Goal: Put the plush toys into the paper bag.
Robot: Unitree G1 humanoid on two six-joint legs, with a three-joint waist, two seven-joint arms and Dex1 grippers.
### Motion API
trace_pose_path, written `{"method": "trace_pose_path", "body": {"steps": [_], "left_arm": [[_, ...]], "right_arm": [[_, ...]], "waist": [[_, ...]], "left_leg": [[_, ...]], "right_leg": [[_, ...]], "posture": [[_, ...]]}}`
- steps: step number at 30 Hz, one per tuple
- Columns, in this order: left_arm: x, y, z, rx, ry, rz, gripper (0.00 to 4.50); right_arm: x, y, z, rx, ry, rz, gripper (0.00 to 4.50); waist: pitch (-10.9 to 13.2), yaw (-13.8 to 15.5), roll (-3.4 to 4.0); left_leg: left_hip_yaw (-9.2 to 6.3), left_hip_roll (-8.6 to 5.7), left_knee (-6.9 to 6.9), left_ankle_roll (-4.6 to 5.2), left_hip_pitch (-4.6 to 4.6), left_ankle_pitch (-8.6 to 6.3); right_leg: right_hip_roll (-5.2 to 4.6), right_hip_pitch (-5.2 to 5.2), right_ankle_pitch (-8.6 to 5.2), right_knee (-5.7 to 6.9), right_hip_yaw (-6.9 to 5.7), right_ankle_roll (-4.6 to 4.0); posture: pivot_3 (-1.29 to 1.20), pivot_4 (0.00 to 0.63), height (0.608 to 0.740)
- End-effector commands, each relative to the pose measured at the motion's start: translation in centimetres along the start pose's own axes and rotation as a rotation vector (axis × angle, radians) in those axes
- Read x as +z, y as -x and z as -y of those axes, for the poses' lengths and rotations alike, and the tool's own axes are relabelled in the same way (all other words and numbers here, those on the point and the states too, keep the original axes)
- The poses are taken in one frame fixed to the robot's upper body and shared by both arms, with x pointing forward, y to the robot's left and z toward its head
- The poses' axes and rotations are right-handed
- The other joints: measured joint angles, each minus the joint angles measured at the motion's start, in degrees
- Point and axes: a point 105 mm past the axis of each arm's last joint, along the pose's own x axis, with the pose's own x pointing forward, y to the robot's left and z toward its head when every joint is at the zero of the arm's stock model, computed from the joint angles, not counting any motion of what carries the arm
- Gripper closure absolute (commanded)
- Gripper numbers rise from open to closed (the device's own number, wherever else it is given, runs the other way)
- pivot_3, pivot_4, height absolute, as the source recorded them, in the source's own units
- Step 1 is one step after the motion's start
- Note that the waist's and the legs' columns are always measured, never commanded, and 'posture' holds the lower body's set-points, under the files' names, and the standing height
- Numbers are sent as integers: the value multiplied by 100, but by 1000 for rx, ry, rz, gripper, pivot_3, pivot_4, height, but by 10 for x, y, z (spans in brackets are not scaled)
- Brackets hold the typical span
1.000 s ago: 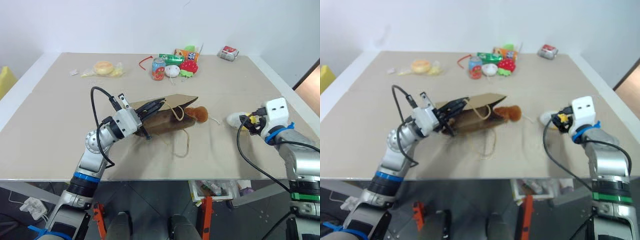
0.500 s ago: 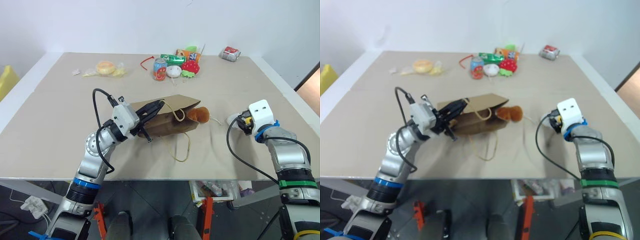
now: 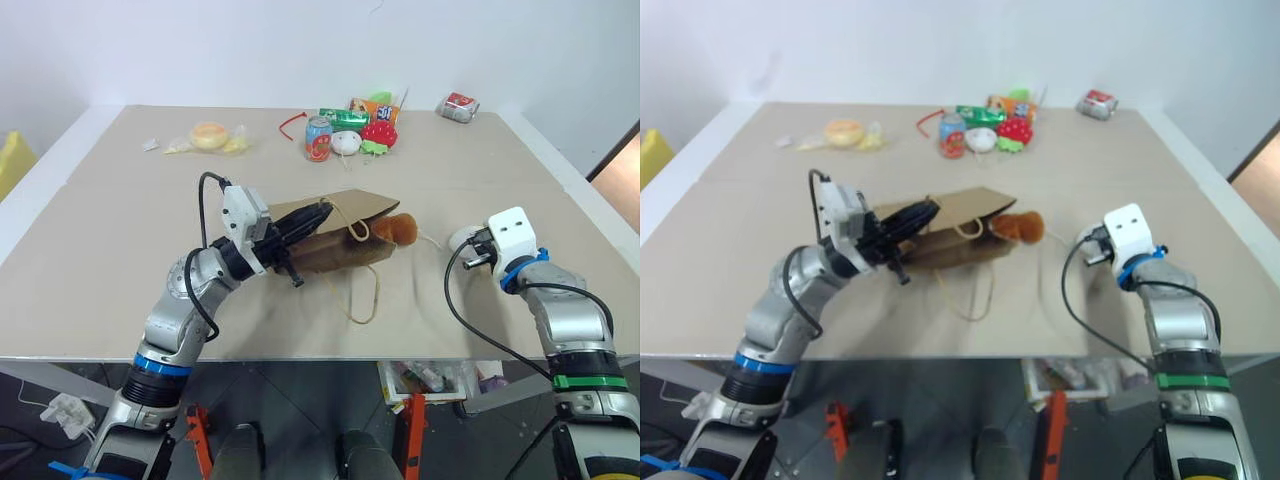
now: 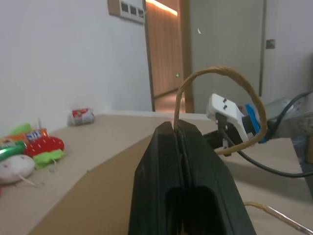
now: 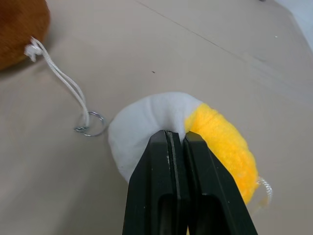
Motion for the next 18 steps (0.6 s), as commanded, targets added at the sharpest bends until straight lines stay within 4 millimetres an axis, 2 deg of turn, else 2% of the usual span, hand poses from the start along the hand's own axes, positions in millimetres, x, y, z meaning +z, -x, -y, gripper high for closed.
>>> {"method": "trace_pose_path", "body": {"steps": [1,5,8,10,14,18], "left_arm": [[9,0,3,-3,87,-3,4500],[15,-3,-6,43,133,11,4500],[20,-4,-11,67,160,25,4500],[21,-4,-12,69,165,24,4500],[22,-6,-11,62,169,21,4500],[25,-8,-10,46,160,27,4500]], "right_arm": [[30,15,6,33,-44,129,4467],[67,35,4,113,-118,322,4467],[91,58,-1,229,-184,446,4467],[106,77,-12,359,-204,513,4467],[120,112,-42,610,-183,574,4467],[125,131,-60,748,-201,594,4467]], "waist": [[0,0,0],[0,0,1],[2,-3,2],[3,2,3],[4,4,3],[5,7,2]], "left_leg": [[0,0,0,0,1,0],[0,0,-1,0,0,0],[0,0,-1,0,-1,0],[-2,0,-1,0,-1,0],[-6,0,-1,0,-3,0],[-9,0,-3,-1,-5,-2]], "right_leg": [[0,0,0,0,0,0],[1,-1,-1,0,0,1],[1,-2,-1,0,1,2],[1,-2,-1,0,0,2],[2,0,-3,0,-1,4],[1,0,-10,0,-2,4]], "posture": [[0,150,740],[0,150,740],[0,150,740],[0,150,740],[0,150,740],[0,150,740]]}}
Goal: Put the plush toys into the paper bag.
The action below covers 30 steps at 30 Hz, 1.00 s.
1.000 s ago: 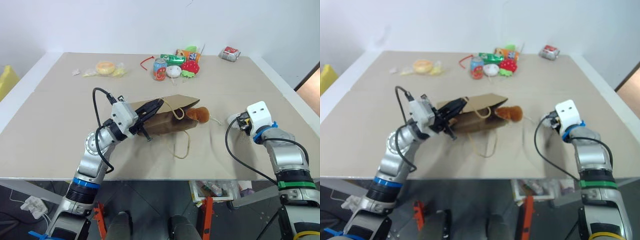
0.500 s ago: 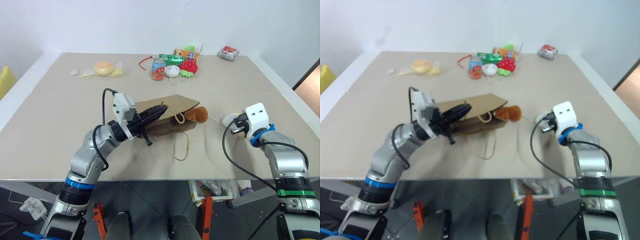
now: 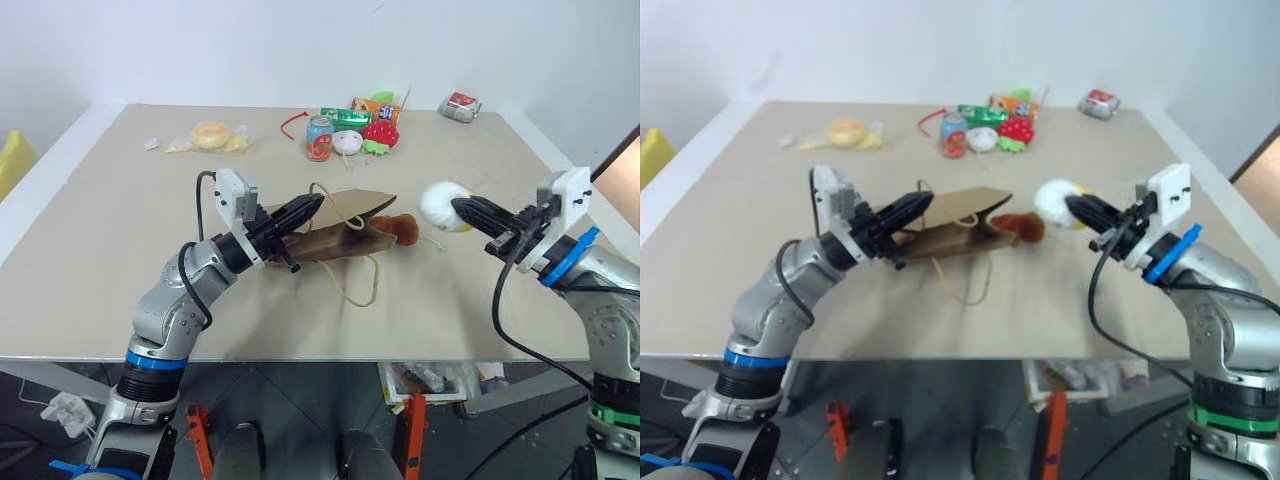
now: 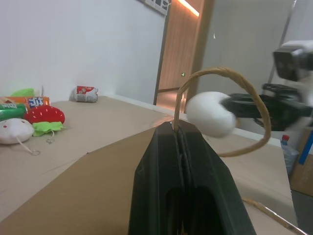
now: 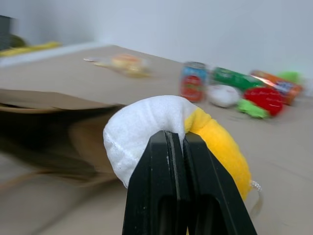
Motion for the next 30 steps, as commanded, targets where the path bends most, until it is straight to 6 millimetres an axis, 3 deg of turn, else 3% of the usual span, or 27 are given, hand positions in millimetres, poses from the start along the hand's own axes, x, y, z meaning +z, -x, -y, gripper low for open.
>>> {"method": "trace_pose_path", "body": {"steps": [1,6,8,15,27,30], "left_arm": [[21,-7,10,-51,-54,61,4500],[24,-9,13,-73,-79,63,4500],[24,-10,13,-78,-78,63,4500],[26,-12,14,-85,-77,69,4500],[25,-12,14,-87,-72,71,4500],[26,-12,14,-85,-73,73,4500]], "right_arm": [[23,2,-26,126,2,68,4467],[30,-12,-50,243,-50,123,4467],[25,-21,-67,320,-60,106,4467],[-5,-40,-93,410,-45,-10,4467],[-7,-84,-89,378,36,17,4467],[-17,-99,-74,285,78,-24,4467]], "waist": [[0,-3,0],[1,-4,-2],[1,-5,-2],[1,-3,-2],[3,-6,-5],[3,-5,-4]], "left_leg": [[0,0,0,0,0,0],[0,0,3,-1,2,0],[0,0,3,-1,2,0],[-2,0,1,-1,0,0],[-1,0,2,-1,-7,0],[-1,1,0,-1,-7,0]], "right_leg": [[0,-1,1,0,1,-1],[0,-1,7,0,0,-10],[0,-2,8,0,0,-12],[1,-4,3,0,0,-11],[1,-12,5,-1,-1,-14],[2,-15,6,0,-2,-15]], "posture": [[0,150,740],[0,150,740],[0,150,740],[0,150,740],[0,150,740],[0,150,740]]}}
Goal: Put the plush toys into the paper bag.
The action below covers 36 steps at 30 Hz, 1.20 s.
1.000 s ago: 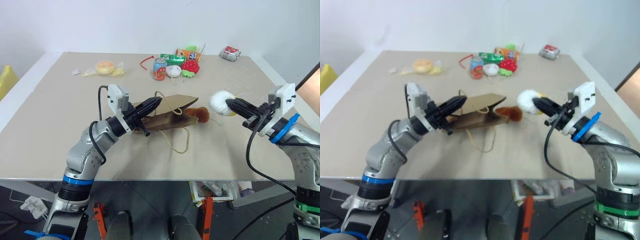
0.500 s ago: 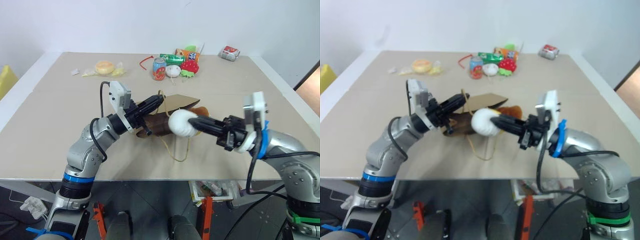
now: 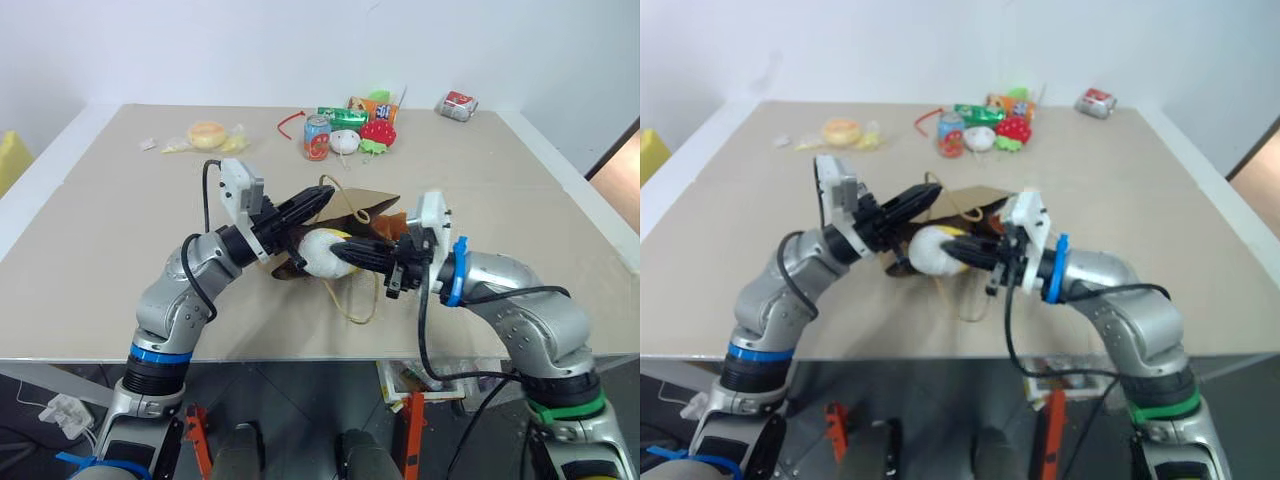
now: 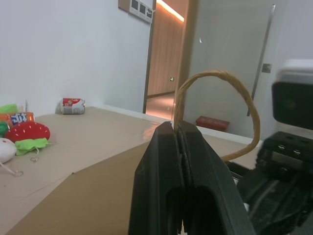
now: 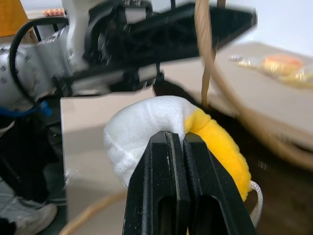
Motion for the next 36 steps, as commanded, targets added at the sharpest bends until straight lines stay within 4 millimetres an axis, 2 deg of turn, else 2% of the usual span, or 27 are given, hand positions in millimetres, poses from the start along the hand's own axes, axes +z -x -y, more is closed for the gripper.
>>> {"method": "trace_pose_path", "body": {"steps": [1,3,5,8,9,10,11,17,20,23,26,29,32,36], "left_arm": [[15,-4,5,-25,-46,43,4500],[15,-4,5,-23,-47,44,4500],[15,-3,5,-18,-49,44,4500],[15,-3,4,-12,-51,45,4500],[15,-3,4,-11,-51,45,4500],[15,-2,3,-10,-50,45,4500],[15,-2,3,-9,-50,45,4500],[14,-4,3,-11,-44,45,4500],[13,-4,3,-12,-43,45,4500],[13,-4,3,-11,-45,45,4500],[13,-3,2,-7,-47,44,4500],[13,-3,2,-3,-47,43,4500],[12,-3,2,-2,-47,43,4500],[12,-2,1,-1,-49,43,4500]], "right_arm": [[-9,-13,30,-145,85,-61,4467],[-25,-17,39,-191,72,-143,4467],[-35,-19,37,-189,74,-178,4467],[-43,-18,37,-197,57,-212,3532],[-44,-18,36,-198,57,-219,2784],[-44,-17,37,-205,54,-222,2625],[-41,-15,38,-207,31,-208,2249],[-16,3,28,-159,-15,-112,2249],[1,19,16,-103,-35,-29,2249],[19,41,16,-110,-37,46,2249],[25,71,41,-263,-1,45,2249],[2,92,85,-514,36,-104,2249],[-32,94,116,-677,63,-270,2249],[-59,93,144,-824,36,-357,2249]], "waist": [[0,0,0],[0,1,0],[0,5,0],[0,6,0],[0,6,0],[0,6,0],[0,6,0],[0,6,-1],[0,6,-1],[1,16,-1],[1,8,-2],[2,9,-3],[2,1,-3],[2,-43,-1]], "left_leg": [[0,0,0,0,0,0],[0,0,-1,0,-1,0],[1,0,0,0,-1,0],[0,0,-1,0,-3,0],[1,0,-4,0,-11,0],[-1,0,-4,0,-11,0],[0,0,-4,0,-11,0],[0,0,-3,0,-11,0],[0,0,-2,0,-11,0],[-1,0,-2,0,-11,0],[-3,0,-2,0,-11,0],[-3,0,-1,0,-11,0],[-1,0,6,0,-5,0],[0,0,5,0,2,1]], "right_leg": [[0,0,-1,0,0,1],[0,0,-1,0,0,2],[0,0,-1,0,0,1],[0,-1,0,0,0,0],[1,-11,2,1,1,-2],[2,-10,1,1,0,-1],[2,-10,0,1,1,0],[2,-10,0,1,1,2],[2,-10,1,1,1,3],[2,-8,-1,1,0,4],[2,-7,-3,1,1,8],[2,-5,-2,1,1,7],[1,-4,4,0,1,-3],[4,-11,16,1,7,-10]], "posture": [[0,150,740],[0,150,740],[0,150,740],[0,150,740],[0,150,740],[0,150,740],[0,150,740],[0,150,740],[0,150,740],[0,150,740],[0,150,740],[0,150,740],[0,150,740],[0,150,740]]}}
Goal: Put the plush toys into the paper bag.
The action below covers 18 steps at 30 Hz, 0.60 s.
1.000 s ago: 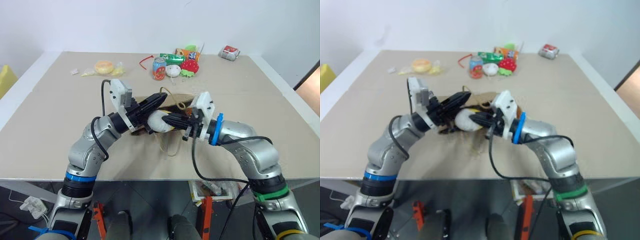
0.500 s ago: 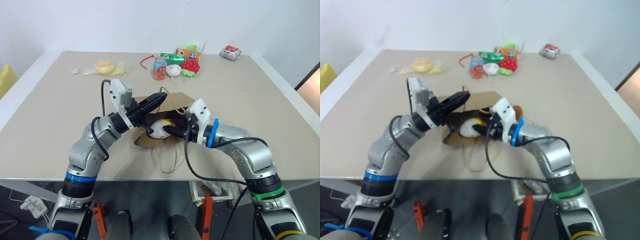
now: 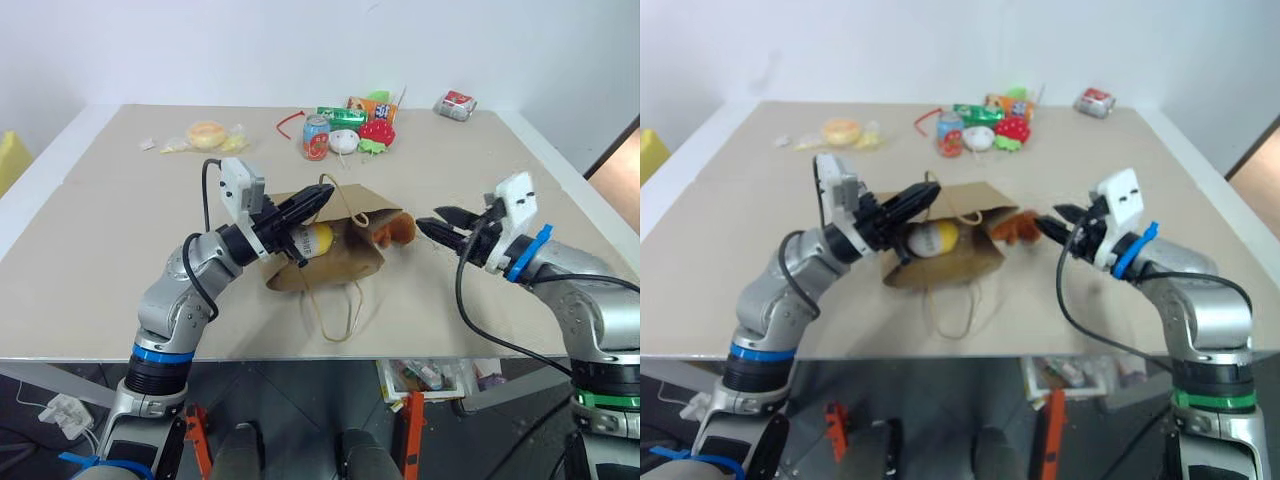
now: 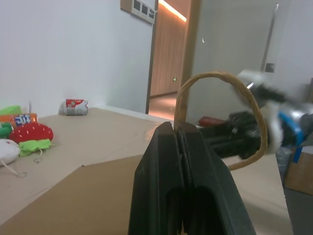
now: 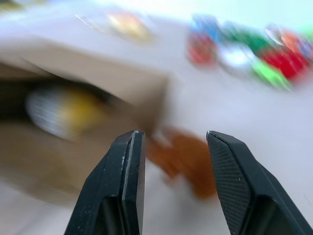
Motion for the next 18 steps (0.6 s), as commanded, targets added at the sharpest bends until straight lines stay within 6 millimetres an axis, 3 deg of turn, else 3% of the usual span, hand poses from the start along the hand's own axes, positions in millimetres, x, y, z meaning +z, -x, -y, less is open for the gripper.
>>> {"method": "trace_pose_path", "body": {"steps": [1,5,9,18], "left_arm": [[13,-1,4,-17,-36,42,4500],[13,0,3,-13,-38,40,4500],[13,1,4,-10,-39,40,4500],[13,2,4,-4,-38,39,4500]], "right_arm": [[-16,-28,26,-198,32,-77,2249],[-11,-49,24,-215,7,-53,2249],[-10,-58,20,-204,9,-52,2249],[1,-53,18,-156,-27,8,2249]], "waist": [[1,4,3],[2,10,1],[2,8,2],[3,25,2]], "left_leg": [[0,-1,0,0,-2,1],[-1,-2,-4,2,-11,2],[3,-3,-9,1,-17,1],[3,-1,-10,2,-19,1]], "right_leg": [[0,-1,1,0,1,1],[9,-9,-2,1,16,16],[13,-15,1,1,28,21],[17,-18,1,1,30,26]], "posture": [[0,150,740],[0,150,740],[0,150,740],[0,150,740]]}}
